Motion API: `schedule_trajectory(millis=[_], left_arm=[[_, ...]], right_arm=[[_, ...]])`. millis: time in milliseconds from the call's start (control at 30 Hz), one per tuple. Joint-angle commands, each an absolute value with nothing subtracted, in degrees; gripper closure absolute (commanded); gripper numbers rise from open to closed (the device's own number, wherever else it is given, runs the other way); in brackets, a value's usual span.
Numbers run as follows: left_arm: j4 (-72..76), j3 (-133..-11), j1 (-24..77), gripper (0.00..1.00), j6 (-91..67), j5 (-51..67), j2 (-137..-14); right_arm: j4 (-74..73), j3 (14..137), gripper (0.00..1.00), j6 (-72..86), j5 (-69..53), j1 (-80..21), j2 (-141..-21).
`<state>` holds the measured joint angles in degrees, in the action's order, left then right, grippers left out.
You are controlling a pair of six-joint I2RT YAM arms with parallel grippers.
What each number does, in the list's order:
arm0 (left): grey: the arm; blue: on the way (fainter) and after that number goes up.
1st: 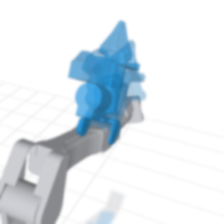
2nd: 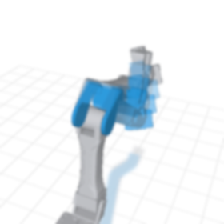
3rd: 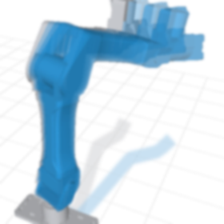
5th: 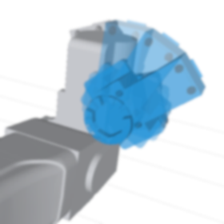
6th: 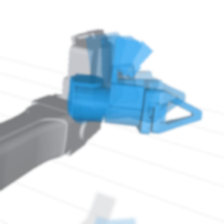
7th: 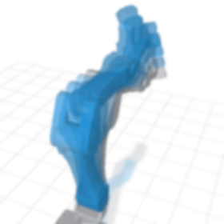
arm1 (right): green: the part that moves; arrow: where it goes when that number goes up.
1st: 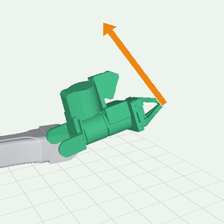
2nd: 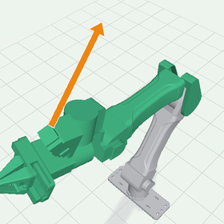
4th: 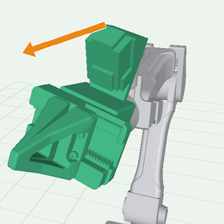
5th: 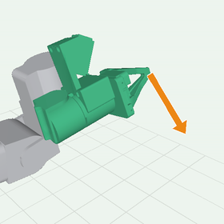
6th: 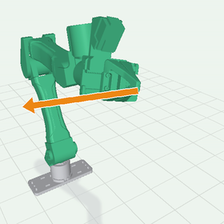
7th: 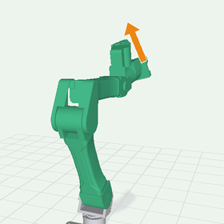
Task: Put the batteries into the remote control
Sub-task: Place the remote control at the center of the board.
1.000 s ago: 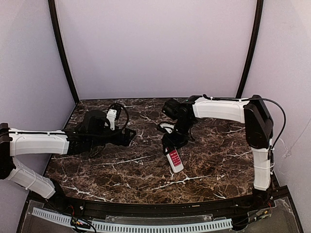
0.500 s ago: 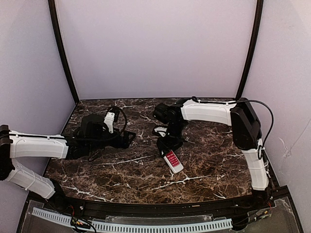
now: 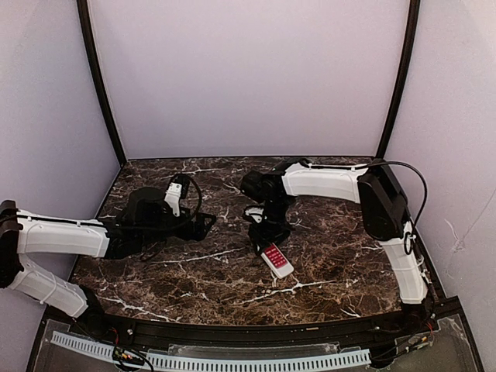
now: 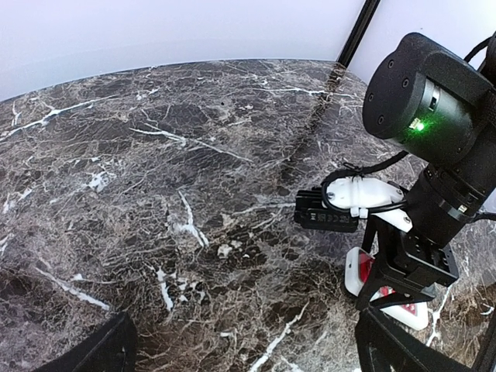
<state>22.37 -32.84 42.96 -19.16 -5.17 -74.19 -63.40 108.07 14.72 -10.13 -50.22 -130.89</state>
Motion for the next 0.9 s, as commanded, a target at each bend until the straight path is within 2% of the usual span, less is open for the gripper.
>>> schedule_trajectory(millis=[0,100,233,467,567,700,867], left_arm=[[24.42,-31.17,42.64,0.01,-18.35,-5.27,-73.03],[25.23,-30.66,42.63,0.01,-18.16,-5.28,-73.04],[26.60,-29.41,42.62,0.01,-17.70,-5.57,-72.56],[27.50,-28.04,42.47,0.01,-17.46,-6.01,-71.31],[27.34,-28.12,42.53,0.01,-17.70,-5.79,-71.32],[27.11,-28.17,42.53,0.01,-18.04,-4.94,-71.30],[25.14,-29.27,42.51,0.01,-18.36,-3.40,-72.27]], right_arm=[[-63.58,108.65,0.61,15.65,-7.97,-51.32,-134.23],[-64.02,109.02,0.58,15.82,-8.20,-51.42,-134.86],[-64.30,109.36,0.46,16.06,-8.50,-51.58,-135.28],[-63.63,109.05,0.33,16.55,-9.31,-51.77,-135.26],[-62.97,109.18,0.25,16.35,-9.71,-51.83,-134.89],[-60.62,108.39,0.23,16.34,-11.05,-51.65,-132.42],[-53.40,100.86,0.25,16.30,-13.08,-49.58,-123.58]])
